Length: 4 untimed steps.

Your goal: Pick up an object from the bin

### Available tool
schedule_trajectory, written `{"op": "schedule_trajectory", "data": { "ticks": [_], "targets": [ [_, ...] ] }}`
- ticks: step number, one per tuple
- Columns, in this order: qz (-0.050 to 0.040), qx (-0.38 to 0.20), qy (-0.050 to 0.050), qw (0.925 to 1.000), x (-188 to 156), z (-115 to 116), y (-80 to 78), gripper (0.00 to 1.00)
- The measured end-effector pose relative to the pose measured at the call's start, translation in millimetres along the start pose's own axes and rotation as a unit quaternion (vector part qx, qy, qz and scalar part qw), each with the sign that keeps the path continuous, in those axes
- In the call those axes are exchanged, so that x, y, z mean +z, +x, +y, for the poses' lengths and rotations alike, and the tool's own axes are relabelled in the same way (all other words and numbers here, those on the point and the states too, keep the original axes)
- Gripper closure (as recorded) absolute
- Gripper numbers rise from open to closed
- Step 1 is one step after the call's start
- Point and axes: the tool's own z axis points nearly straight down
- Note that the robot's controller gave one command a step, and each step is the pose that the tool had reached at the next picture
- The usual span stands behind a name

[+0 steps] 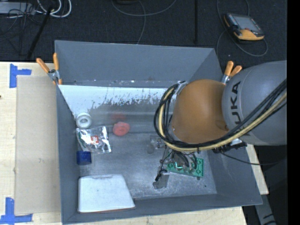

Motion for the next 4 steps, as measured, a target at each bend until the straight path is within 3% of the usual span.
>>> {"op": "schedule_trajectory", "data": {
  "ticks": [1,2,3,4],
  "targets": [
    [-0.0050,0.003,-0.001,1.0000,92.9,99.8,-20.5,0.00],
    [-0.0069,-0.049,0.001,0.9988,105.0,61.1,-9.0,0.00],
    [-0.0065,-0.264,0.001,0.9644,-9.5,62.3,6.4,0.00],
    [-0.0061,-0.288,0.001,0.9575,41.4,22.9,-101.3,0.00]
  ]
}}
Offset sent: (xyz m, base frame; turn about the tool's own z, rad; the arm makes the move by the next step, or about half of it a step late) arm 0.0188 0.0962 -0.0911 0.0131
